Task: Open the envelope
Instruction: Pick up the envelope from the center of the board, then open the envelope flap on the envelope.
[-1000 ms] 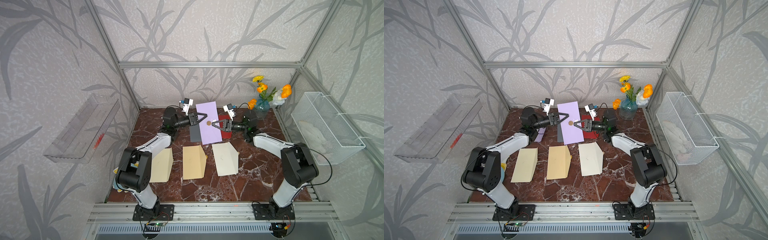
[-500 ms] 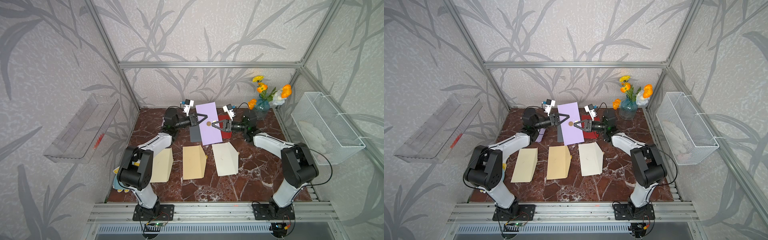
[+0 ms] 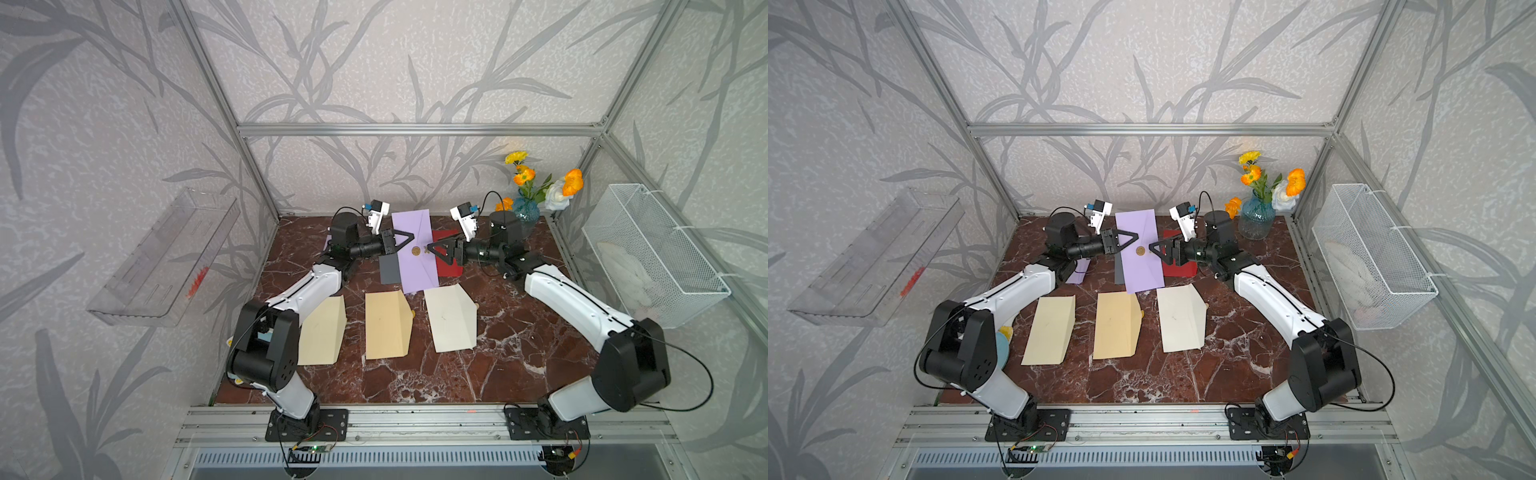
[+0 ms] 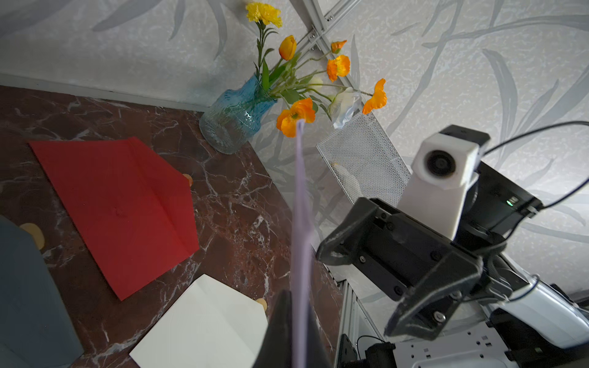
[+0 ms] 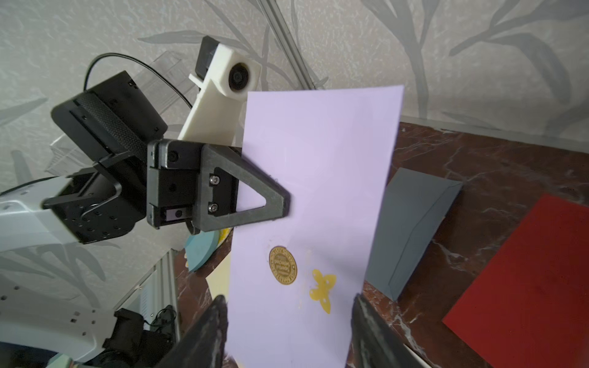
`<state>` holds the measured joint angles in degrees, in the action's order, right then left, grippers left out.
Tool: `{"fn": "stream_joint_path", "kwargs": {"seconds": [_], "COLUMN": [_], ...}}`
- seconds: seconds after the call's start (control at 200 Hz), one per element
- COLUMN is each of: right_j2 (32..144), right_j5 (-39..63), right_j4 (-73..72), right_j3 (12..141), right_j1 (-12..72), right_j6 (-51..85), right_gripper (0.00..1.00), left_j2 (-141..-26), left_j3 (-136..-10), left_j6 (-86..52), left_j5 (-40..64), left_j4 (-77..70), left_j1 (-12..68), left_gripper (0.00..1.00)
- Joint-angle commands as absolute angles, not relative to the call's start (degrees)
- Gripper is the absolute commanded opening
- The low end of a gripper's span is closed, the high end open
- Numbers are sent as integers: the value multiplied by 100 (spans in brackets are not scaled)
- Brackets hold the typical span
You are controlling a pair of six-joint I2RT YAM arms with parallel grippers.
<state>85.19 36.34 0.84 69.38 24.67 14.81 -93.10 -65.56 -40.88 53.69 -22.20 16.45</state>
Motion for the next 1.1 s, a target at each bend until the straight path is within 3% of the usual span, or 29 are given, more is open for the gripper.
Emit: {"fn": "stream_joint_path", "kwargs": {"seconds": [0.0,0.275,0.43,1.095], "right_j2": [8094,7761,7746,8753], "right_j5": [2211,-3,-1287,-2675], "right_j4": [797,935,300,-688], "right_j3": [6935,6780,6396,6215], "right_j1": [2916,4038,4772,5162], "right_j6": [345,-644,-1344,-1384], "right_gripper": [64,67,67,67], "left_j2": [-9028,-8868,-8773,-8522], "left_j3": [-6775,-6899,-6943,-7014], "left_j6": [-3727,-3878,-4115,-4510], "left_j5": [5054,4504,4112,3623], "left_j4": [-1726,-1224,-957,-400], "left_j1": [1671,1676,1670,1670], "left_gripper": [0,0,0,0]}}
